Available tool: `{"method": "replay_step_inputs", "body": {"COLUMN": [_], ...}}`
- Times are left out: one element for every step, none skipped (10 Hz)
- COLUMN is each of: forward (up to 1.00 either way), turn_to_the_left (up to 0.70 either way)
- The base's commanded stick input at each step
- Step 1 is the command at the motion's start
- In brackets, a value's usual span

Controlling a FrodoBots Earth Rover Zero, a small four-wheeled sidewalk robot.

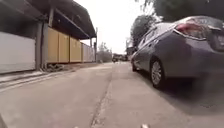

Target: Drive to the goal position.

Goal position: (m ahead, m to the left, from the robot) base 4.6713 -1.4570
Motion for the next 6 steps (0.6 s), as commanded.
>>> {"method": "replay_step_inputs", "body": {"forward": [0.70, 0.70, 0.70, 0.70, 0.70, 0.70], "turn_to_the_left": [0.00, 0.00, 0.00, 0.00, 0.00, 0.00]}}
